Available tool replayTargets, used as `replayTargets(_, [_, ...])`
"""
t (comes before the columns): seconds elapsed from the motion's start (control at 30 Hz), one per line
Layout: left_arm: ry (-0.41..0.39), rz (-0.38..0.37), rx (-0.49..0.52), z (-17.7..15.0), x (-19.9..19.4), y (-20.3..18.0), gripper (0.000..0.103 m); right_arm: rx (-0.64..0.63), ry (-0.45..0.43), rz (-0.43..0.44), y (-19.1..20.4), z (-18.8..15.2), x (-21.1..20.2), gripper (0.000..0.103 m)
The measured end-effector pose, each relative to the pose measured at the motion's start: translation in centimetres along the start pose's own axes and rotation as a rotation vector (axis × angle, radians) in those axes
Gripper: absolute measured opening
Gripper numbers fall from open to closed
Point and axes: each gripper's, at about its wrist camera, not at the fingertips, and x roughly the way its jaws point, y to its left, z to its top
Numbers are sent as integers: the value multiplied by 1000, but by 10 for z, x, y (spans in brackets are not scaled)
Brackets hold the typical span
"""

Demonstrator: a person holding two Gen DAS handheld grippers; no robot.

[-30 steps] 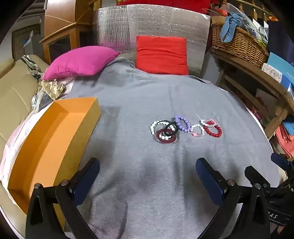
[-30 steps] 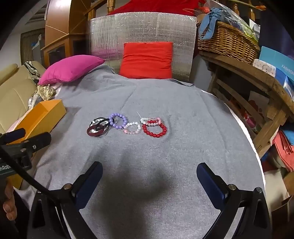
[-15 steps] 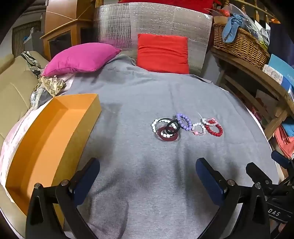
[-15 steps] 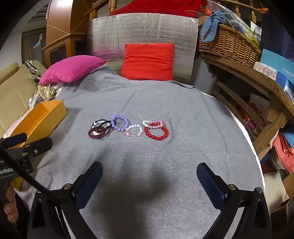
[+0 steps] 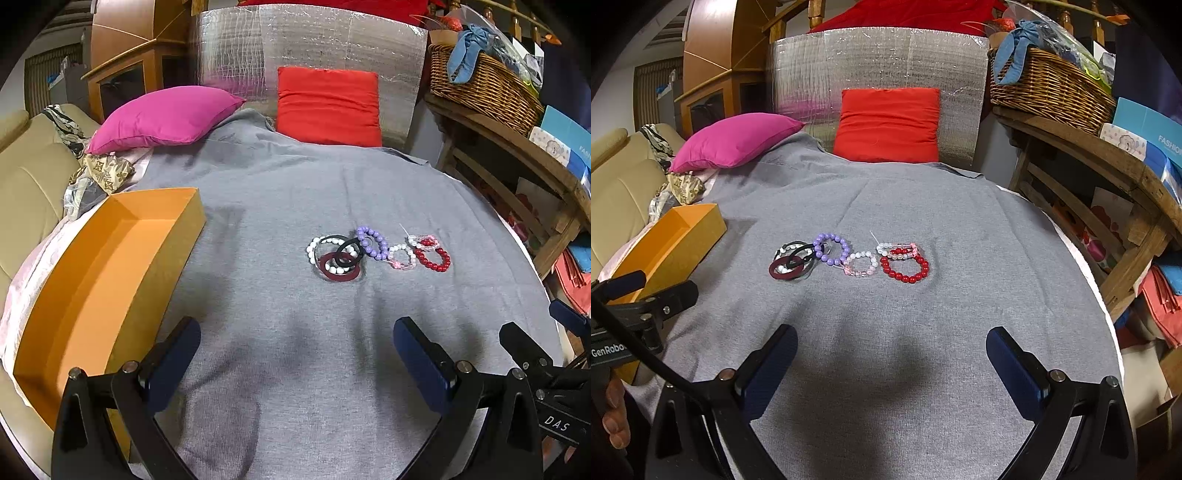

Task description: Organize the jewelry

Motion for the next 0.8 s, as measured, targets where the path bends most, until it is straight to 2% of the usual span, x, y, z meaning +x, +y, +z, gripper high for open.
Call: replayTargets(0.8, [30,4,-2,-5,9,3,103,6,11,10,-2,-2,1,103])
